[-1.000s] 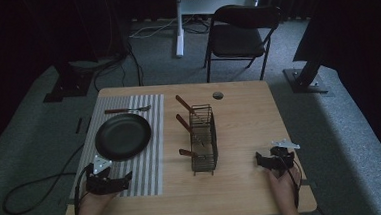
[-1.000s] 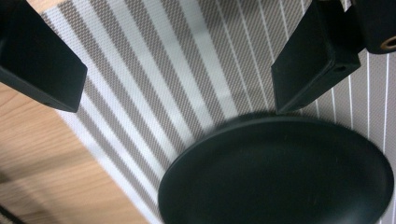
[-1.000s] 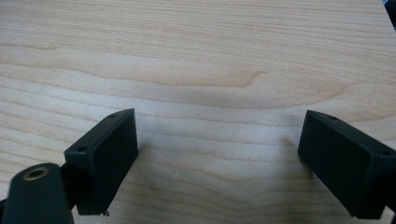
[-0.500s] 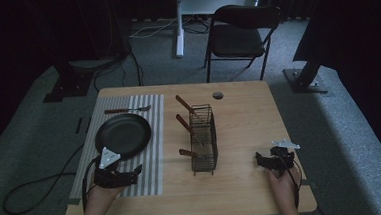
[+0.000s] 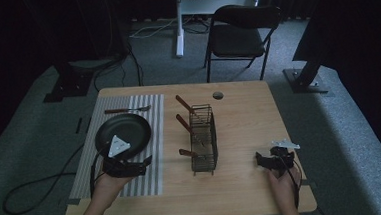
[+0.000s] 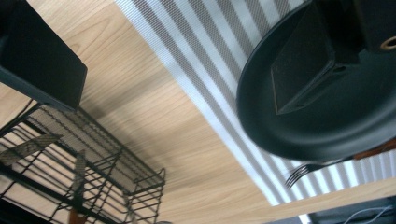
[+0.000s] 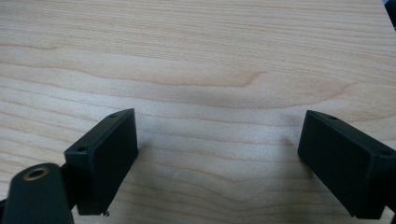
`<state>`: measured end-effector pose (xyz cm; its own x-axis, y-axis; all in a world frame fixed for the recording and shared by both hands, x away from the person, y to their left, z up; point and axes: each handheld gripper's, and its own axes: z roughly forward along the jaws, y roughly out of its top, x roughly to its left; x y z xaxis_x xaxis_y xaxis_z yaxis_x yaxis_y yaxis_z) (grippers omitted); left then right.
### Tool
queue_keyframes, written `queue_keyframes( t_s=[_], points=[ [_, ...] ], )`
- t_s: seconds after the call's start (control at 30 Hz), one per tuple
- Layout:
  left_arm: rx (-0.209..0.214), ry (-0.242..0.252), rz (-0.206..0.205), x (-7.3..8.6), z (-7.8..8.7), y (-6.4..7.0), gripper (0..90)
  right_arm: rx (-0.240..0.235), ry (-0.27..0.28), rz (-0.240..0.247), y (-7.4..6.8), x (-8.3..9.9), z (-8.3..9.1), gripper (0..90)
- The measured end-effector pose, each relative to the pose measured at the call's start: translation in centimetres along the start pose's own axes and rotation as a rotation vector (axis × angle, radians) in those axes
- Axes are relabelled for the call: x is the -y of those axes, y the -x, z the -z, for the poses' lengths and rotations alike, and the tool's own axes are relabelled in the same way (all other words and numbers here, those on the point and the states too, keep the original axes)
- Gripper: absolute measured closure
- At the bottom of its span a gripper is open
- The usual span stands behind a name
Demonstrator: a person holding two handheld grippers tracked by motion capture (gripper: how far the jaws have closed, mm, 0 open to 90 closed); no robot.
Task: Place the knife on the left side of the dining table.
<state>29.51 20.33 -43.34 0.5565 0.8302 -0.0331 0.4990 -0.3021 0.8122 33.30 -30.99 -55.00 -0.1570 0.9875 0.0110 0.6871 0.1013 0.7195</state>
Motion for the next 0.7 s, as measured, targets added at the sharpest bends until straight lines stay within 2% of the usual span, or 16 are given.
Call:
queue_keyframes(
  t_s=[0.07,0.1,0.27,0.4,0.7],
  points=[
    [0.005,0.009,-0.012,-0.6,0.0,0.1,4.0,0.0,0.0,0.001,0.0,0.0,0.0,11.1],
    [0.021,0.018,-0.011,-1.2,0.0,0.2,4.0,0.0,0.0,0.001,0.0,0.0,0.0,11.1],
    [0.027,0.01,-0.024,-2.0,-0.3,0.4,4.0,0.0,0.0,0.001,0.0,0.0,0.0,11.1],
    [0.029,0.012,-0.035,-3.0,-1.3,0.9,4.0,0.0,0.0,0.001,0.0,0.0,0.0,11.1],
    [0.051,0.026,-0.017,-4.5,-2.5,0.8,4.0,0.0,0.0,0.001,0.0,0.0,0.0,11.1]
  ],
)
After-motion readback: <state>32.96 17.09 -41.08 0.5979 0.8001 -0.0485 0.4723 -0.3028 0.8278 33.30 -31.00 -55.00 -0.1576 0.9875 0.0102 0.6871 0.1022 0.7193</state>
